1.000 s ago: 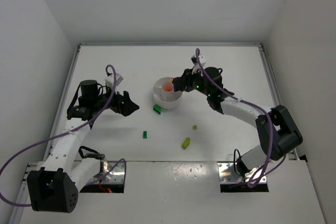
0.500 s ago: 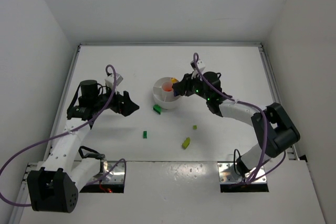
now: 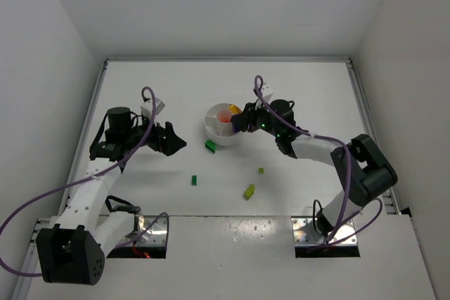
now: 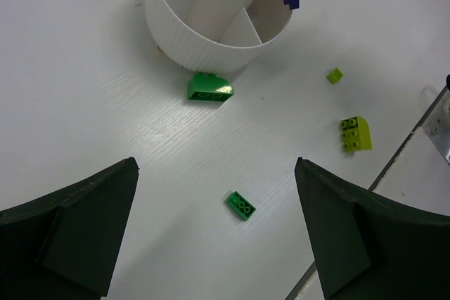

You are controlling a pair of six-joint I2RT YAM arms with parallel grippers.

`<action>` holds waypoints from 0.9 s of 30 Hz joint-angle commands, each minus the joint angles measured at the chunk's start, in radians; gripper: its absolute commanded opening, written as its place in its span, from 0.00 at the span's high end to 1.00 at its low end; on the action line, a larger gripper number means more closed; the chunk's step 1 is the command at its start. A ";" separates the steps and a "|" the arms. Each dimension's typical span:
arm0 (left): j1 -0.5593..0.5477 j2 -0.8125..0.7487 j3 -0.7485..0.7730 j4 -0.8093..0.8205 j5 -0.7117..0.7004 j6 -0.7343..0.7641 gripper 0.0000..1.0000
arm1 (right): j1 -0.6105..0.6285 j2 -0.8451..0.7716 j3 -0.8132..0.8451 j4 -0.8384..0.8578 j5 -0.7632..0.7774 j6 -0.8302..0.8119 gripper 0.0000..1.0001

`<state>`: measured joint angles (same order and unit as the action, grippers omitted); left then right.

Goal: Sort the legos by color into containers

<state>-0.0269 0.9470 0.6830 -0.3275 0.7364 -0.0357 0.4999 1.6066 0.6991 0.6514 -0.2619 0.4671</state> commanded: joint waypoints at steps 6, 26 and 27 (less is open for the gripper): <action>0.013 -0.007 -0.002 0.021 0.017 -0.004 0.00 | 0.005 0.010 0.014 0.082 -0.017 -0.028 1.00; 0.013 -0.016 -0.011 0.021 0.017 0.005 0.00 | -0.023 0.010 -0.016 0.039 -0.027 -0.110 1.00; 0.013 -0.016 -0.011 0.021 0.017 0.005 0.00 | -0.023 0.010 -0.016 0.039 -0.027 -0.119 1.00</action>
<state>-0.0269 0.9470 0.6811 -0.3275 0.7361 -0.0349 0.4801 1.6207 0.6865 0.6563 -0.2726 0.3817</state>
